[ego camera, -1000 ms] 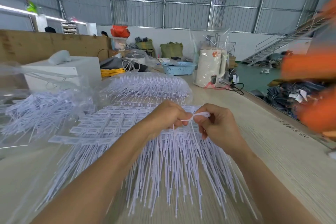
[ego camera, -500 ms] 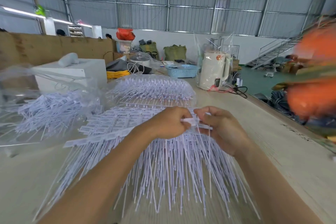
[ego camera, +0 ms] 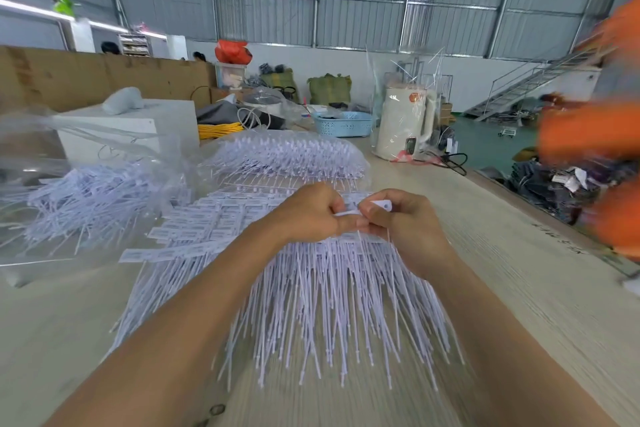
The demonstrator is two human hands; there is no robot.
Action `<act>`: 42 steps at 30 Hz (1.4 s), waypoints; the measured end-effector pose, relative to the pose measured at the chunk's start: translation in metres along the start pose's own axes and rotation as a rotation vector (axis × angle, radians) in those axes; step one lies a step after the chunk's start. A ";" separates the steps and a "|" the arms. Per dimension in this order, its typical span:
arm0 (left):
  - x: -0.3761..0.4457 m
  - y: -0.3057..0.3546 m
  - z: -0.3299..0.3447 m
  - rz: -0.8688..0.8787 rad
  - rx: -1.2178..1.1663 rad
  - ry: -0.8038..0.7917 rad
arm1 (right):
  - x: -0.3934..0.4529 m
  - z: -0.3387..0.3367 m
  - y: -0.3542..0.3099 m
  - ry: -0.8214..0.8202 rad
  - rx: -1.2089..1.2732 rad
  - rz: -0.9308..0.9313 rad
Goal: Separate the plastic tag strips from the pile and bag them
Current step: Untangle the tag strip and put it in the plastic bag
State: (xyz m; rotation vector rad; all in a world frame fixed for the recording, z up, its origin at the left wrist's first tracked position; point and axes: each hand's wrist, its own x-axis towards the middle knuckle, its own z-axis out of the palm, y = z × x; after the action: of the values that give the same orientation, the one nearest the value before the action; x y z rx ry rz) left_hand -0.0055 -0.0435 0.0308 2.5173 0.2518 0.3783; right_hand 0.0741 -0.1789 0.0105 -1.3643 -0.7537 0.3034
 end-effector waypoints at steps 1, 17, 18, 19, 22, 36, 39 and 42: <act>-0.002 -0.001 0.000 0.006 -0.055 -0.009 | 0.001 0.001 -0.001 -0.002 0.000 0.018; -0.003 0.004 -0.001 -0.036 -0.124 0.101 | 0.010 -0.004 -0.010 -0.069 -0.356 -0.024; -0.003 0.006 -0.001 -0.066 -0.171 0.094 | 0.009 -0.002 -0.009 -0.042 -0.389 -0.062; -0.003 0.008 -0.003 -0.099 -0.224 0.086 | 0.008 0.000 -0.008 -0.016 -0.410 -0.097; -0.004 0.015 -0.011 -0.176 -0.390 0.042 | 0.007 0.002 -0.005 0.083 -0.547 -0.304; -0.010 0.008 -0.010 -0.099 -0.176 -0.060 | 0.010 -0.008 -0.032 -0.112 -0.062 0.182; -0.011 0.011 -0.010 -0.098 -0.103 -0.073 | 0.009 -0.001 -0.025 -0.193 -0.156 0.190; -0.011 0.012 -0.011 -0.084 -0.050 -0.068 | 0.010 0.004 -0.020 -0.154 -0.256 0.159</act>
State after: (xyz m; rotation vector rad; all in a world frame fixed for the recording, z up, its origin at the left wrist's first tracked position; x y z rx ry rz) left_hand -0.0183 -0.0500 0.0440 2.4569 0.3158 0.2621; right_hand 0.0746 -0.1739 0.0333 -1.6617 -0.8343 0.4534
